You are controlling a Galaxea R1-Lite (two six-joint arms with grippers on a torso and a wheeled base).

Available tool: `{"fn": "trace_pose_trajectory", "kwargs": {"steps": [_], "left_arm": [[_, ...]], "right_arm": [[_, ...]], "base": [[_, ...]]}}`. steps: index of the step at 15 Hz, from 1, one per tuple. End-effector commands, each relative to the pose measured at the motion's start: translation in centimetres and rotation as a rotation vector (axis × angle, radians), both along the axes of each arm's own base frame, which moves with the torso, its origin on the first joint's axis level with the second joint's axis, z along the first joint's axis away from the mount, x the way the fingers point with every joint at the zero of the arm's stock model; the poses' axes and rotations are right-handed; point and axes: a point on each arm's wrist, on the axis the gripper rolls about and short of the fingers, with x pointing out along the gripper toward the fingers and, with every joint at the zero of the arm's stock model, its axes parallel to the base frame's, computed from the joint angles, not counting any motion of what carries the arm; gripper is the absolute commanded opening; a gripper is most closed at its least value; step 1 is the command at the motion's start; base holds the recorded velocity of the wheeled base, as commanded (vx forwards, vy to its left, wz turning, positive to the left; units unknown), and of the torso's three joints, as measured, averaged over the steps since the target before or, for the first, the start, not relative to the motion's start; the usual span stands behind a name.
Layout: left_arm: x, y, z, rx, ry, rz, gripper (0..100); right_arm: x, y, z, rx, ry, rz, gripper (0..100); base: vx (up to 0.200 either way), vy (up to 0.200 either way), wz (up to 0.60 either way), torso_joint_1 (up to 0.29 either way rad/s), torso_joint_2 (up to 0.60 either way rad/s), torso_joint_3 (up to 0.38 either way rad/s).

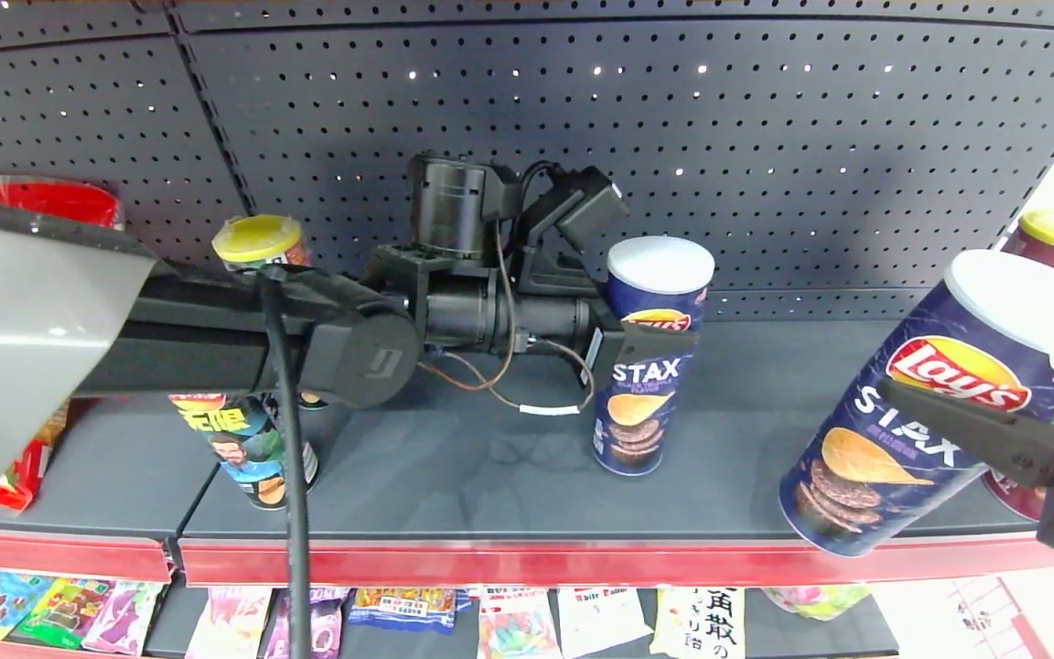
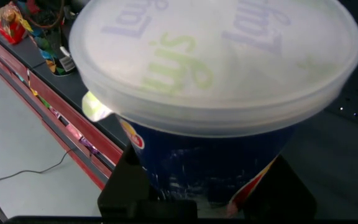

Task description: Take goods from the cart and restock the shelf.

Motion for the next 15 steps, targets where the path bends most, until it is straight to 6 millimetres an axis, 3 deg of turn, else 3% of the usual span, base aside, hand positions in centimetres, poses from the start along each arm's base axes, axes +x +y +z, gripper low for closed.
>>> {"fn": "trace_pose_trajectory", "kwargs": {"steps": [1, 15], "left_arm": [[-1.7, 1.1, 0.6, 0.001, 0.003, -0.006, 0], [-3.4, 1.2, -1.9, 0.028, -0.035, -0.033, 0]], "right_arm": [[0.0, 0.0, 0.0, -0.001, 0.001, 0.001, 0], [0.1, 0.0, 0.2, 0.002, -0.006, -0.001, 0]], "base": [[0.000, 0.000, 0.00, 0.000, 0.00, 0.000], [0.000, 0.000, 0.00, 0.000, 0.00, 0.000]]}}
